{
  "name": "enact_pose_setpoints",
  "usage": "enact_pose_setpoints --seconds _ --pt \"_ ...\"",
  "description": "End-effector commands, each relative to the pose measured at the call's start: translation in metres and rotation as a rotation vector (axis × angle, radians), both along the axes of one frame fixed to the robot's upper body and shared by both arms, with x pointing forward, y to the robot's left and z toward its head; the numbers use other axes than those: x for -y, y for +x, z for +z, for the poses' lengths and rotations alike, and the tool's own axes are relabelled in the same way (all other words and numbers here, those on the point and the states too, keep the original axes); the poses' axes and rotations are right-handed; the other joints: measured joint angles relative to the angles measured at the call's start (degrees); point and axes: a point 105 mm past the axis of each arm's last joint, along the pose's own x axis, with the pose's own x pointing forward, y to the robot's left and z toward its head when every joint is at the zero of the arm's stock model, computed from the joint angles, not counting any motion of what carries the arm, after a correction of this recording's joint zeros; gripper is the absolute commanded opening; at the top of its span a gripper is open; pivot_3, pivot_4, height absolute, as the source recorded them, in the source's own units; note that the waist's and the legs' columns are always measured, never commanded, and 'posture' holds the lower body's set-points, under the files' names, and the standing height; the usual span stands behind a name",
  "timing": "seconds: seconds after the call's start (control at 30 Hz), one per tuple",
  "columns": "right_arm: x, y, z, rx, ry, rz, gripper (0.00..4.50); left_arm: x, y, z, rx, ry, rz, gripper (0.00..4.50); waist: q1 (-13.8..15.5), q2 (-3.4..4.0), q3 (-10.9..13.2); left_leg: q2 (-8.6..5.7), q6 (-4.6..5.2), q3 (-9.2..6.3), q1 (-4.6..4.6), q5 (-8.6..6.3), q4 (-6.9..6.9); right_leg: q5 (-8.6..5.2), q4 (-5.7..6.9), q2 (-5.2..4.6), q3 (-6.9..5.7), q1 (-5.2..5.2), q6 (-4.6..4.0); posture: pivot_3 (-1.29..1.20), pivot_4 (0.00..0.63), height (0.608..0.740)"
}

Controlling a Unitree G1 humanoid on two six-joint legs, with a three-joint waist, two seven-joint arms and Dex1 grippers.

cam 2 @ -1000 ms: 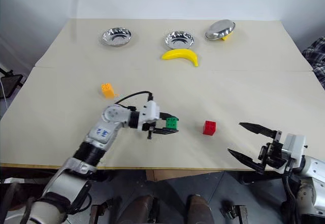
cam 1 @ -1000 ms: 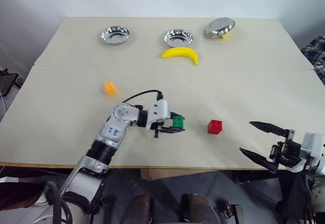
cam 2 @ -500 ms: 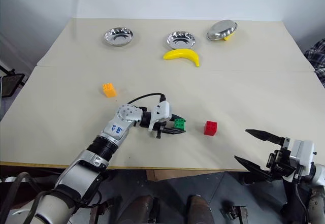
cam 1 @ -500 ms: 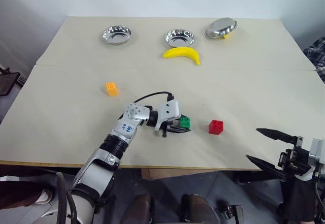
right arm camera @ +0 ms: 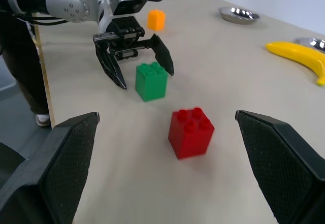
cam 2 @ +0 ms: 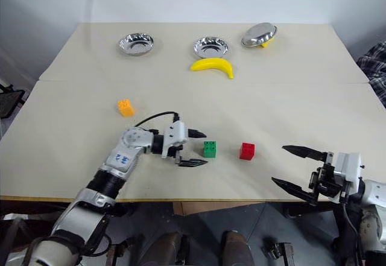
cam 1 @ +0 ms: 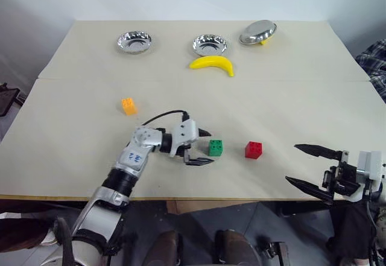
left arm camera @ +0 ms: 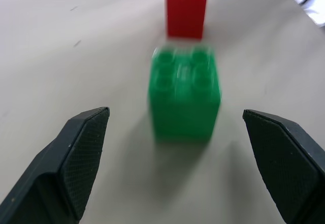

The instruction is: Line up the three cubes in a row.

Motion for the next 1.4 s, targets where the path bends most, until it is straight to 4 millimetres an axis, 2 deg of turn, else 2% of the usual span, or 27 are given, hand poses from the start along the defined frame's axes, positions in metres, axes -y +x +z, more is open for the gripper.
enact_pose_setpoints --seconds 0.03,0.07,0.2,0.33,0.43,0.53,0.67,0.77,0.87,1.0,1.1,1.23,1.4 --pt "-0.004 0.006 0.007 -0.011 0.004 0.039 4.5 -0.036 -0.018 0.016 0.053 -0.098 0.022 4.48 0.12 0.01 -0.01 0.0 0.0 -0.03 -0.01 0.0 0.0 0.0 0.0 -0.02 0.02 0.0 0.0 0.0 0.15 0.74" --pt "-0.006 0.009 0.01 -0.012 0.007 0.053 4.5 -0.051 -0.026 0.016 0.055 -0.127 0.051 4.48 0.08 0.01 -0.01 0.0 0.0 -0.03 -0.01 0.0 0.01 0.0 -0.01 -0.03 0.03 -0.02 0.0 0.0 0.15 0.74" --pt "-0.012 0.016 0.015 -0.025 0.017 0.093 4.5 -0.087 -0.045 0.011 0.063 -0.166 0.185 4.48 0.3 0.03 -0.01 -0.01 0.01 -0.06 -0.03 -0.01 0.01 0.0 -0.09 -0.12 0.09 -0.02 -0.01 0.0 0.15 0.74" --pt "-0.024 0.025 0.02 0.016 0.035 0.133 4.5 -0.149 -0.059 0.015 0.108 -0.369 0.634 4.48 0.26 0.02 -0.01 -0.01 0.01 -0.16 0.02 -0.03 0.05 0.0 -0.21 -0.15 0.04 0.15 -0.03 0.0 0.15 0.74" --pt "-0.028 0.03 0.019 0.048 0.067 0.119 4.5 -0.193 -0.073 0.006 0.129 -0.458 0.966 4.48 0.43 0.02 -0.01 0.0 0.01 -0.18 0.02 -0.04 0.03 0.0 -0.24 -0.15 0.01 0.16 -0.03 0.0 0.15 0.74" --pt "-0.032 0.032 0.016 0.086 0.094 0.097 4.5 -0.217 -0.091 -0.006 0.137 -0.491 1.181 4.48 0.44 0.01 -0.01 -0.01 0.0 -0.17 0.04 -0.05 0.02 0.0 -0.23 -0.14 0.0 0.18 -0.02 0.0 0.15 0.74" --pt "-0.031 0.033 0.012 0.09 0.097 0.085 4.5 -0.218 -0.095 -0.005 0.14 -0.532 1.244 4.48 0.68 0.01 -0.01 -0.06 0.01 -0.16 0.04 -0.04 0.01 0.01 -0.23 -0.16 0.0 0.2 -0.02 0.0 0.15 0.74" --pt "-0.029 0.033 0.012 0.091 0.095 0.081 4.5 -0.202 -0.085 0.005 0.153 -0.546 1.192 4.48 0.53 0.0 -0.02 -0.04 0.01 -0.16 0.06 -0.04 0.02 0.01 -0.24 -0.15 0.0 0.22 -0.02 0.0 0.15 0.74" --pt "-0.026 0.033 0.013 0.092 0.087 0.08 4.5 -0.19 -0.066 0.019 0.167 -0.54 1.155 4.48 0.49 0.0 -0.02 -0.05 0.01 -0.15 0.08 -0.04 0.02 0.01 -0.2 -0.15 0.01 0.21 -0.03 0.0 0.15 0.74" --pt "-0.02 0.032 0.013 0.085 0.068 0.074 4.5 -0.169 -0.027 0.03 0.056 -0.504 1.159 4.48 0.42 0.0 -0.02 -0.05 0.0 -0.13 0.08 -0.04 0.02 0.01 -0.11 -0.12 0.02 0.17 -0.02 0.0 0.15 0.74" --pt "-0.019 0.031 0.013 0.081 0.063 0.073 4.5 -0.165 0.0 0.032 -0.035 -0.435 1.262 4.48 0.33 0.0 -0.02 -0.07 0.0 -0.13 0.07 -0.04 0.01 0.01 0.0 -0.1 0.02 0.16 -0.02 0.0 0.15 0.74" --pt "-0.021 0.03 0.012 0.071 0.061 0.079 4.5 -0.148 0.033 0.046 -0.089 -0.41 1.319 4.48 0.37 -0.01 -0.02 -0.06 -0.01 -0.12 0.03 -0.03 0.01 0.01 0.06 -0.05 0.01 0.11 -0.02 0.0 0.15 0.74" --pt "-0.022 0.027 0.01 0.061 0.064 0.083 4.5 -0.135 0.063 0.053 -0.162 -0.414 1.42 4.48 0.46 -0.03 -0.02 -0.07 -0.03 -0.11 0.01 -0.02 0.01 0.02 0.06 -0.01 -0.01 0.11 0.0 0.0 0.15 0.74"
